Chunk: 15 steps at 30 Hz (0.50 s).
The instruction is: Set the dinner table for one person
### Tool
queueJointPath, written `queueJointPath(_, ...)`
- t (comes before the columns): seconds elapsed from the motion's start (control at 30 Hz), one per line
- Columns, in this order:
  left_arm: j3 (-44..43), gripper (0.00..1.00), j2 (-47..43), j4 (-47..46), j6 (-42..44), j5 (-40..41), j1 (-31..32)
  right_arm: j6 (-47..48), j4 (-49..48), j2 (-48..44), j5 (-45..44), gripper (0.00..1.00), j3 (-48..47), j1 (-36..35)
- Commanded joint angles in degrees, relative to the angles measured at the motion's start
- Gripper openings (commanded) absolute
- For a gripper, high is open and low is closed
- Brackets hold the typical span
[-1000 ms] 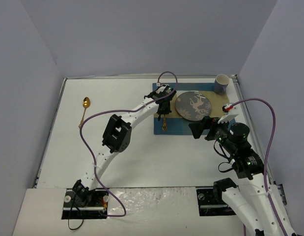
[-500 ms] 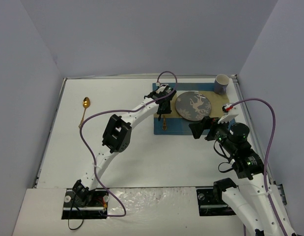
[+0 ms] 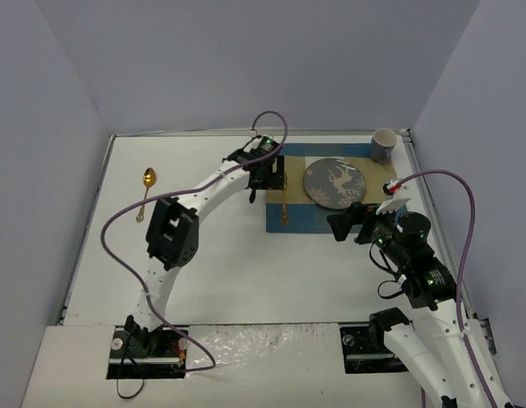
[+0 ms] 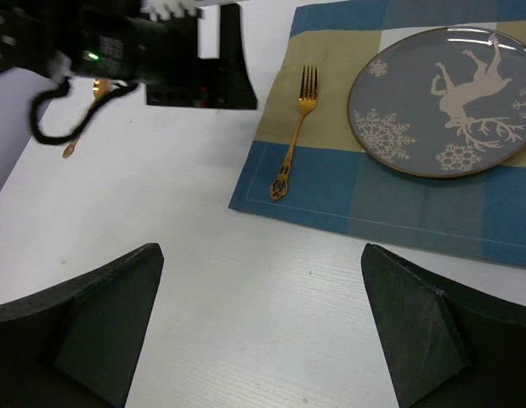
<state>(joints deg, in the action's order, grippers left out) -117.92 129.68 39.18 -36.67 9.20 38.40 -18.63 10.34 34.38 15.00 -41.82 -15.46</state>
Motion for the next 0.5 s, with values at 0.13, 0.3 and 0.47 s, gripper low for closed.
queueJointPath(0.13, 16.78, 0.89, -23.43, -3.41, 18.49, -5.71, -20.29, 1.42, -3.22, 1.77, 1.5, 1.0, -3.14, -0.27)
queueJointPath(0.3, 25.05, 0.86, -26.85, -3.98, 24.89, -7.73, -32.26, 1.87, -3.31, 2.49, 1.99, 1.0, -3.18, -0.27)
queueJointPath(0.47, 26.51, 0.81, -23.59, -4.46, 28.67, -12.01, -41.78, 2.29, -3.4, 3.39, 2.75, 1.0, -3.11, -0.27)
